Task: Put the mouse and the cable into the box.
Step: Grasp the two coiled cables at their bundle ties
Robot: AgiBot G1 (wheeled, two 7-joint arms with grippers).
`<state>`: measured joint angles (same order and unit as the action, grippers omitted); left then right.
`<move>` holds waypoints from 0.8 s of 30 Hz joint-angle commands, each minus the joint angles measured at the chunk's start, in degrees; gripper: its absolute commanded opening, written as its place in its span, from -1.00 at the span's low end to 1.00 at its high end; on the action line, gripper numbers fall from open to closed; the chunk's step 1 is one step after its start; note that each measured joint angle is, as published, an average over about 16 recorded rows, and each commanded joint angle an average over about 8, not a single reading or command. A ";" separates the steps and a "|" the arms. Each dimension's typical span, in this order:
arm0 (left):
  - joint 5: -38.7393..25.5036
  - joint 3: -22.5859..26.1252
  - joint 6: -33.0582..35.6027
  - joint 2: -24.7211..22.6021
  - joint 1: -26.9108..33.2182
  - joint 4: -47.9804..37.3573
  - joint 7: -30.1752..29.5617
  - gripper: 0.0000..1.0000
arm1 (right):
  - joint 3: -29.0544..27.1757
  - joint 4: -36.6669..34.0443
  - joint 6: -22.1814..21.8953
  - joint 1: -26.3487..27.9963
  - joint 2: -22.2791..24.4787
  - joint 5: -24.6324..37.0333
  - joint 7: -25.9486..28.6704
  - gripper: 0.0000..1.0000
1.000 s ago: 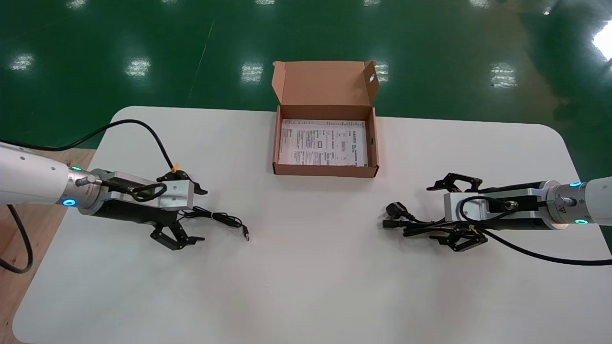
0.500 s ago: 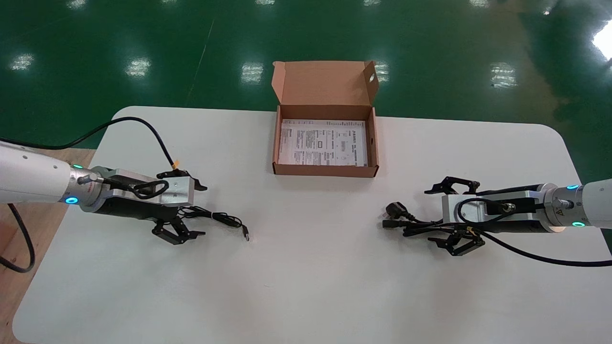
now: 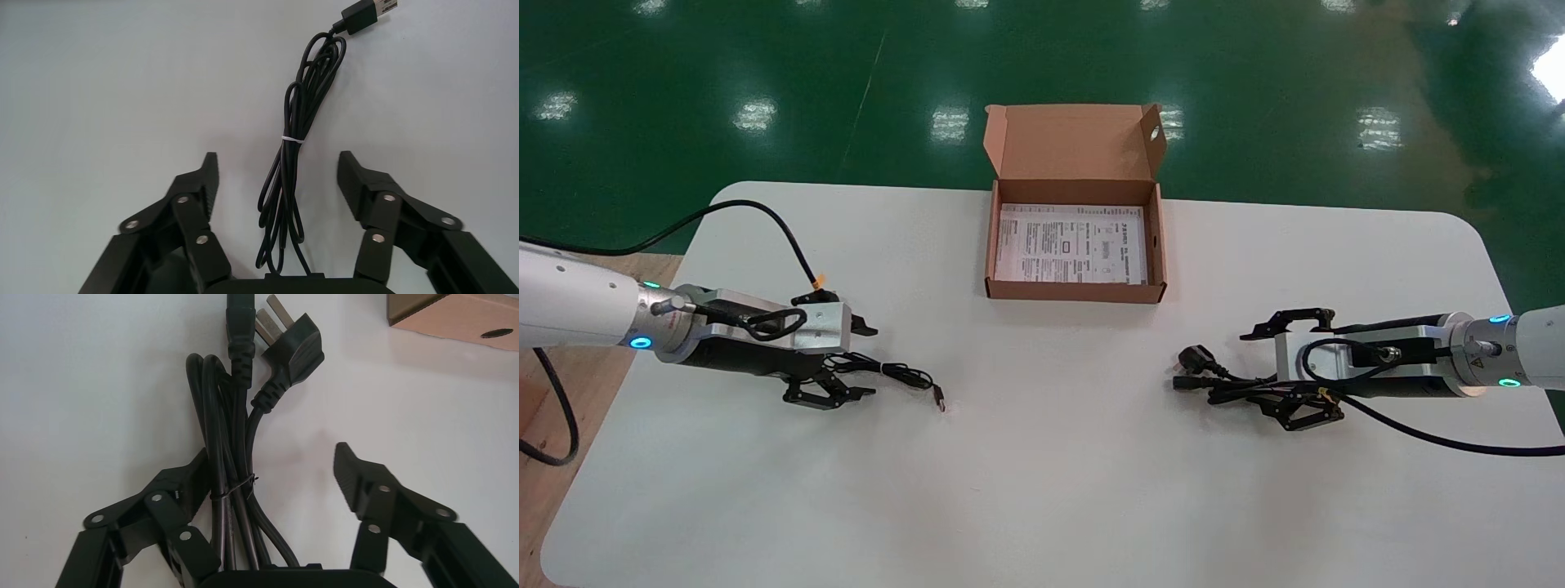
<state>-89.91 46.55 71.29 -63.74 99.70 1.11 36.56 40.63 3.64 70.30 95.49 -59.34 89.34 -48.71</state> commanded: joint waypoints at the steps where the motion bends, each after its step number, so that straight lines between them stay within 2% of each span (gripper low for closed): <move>1: 0.01 0.00 0.03 0.01 -0.01 0.03 -0.01 -1.00 | 0.01 0.05 0.01 -0.01 0.02 0.00 0.00 -1.00; 24: 0.59 -0.41 0.17 0.33 0.95 0.61 0.11 -1.00 | 0.00 0.70 -0.43 0.19 0.18 -0.05 -0.54 -1.00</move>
<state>-89.17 46.01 71.12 -63.06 101.47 2.11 36.88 40.53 5.13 69.08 96.07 -59.13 89.24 -49.89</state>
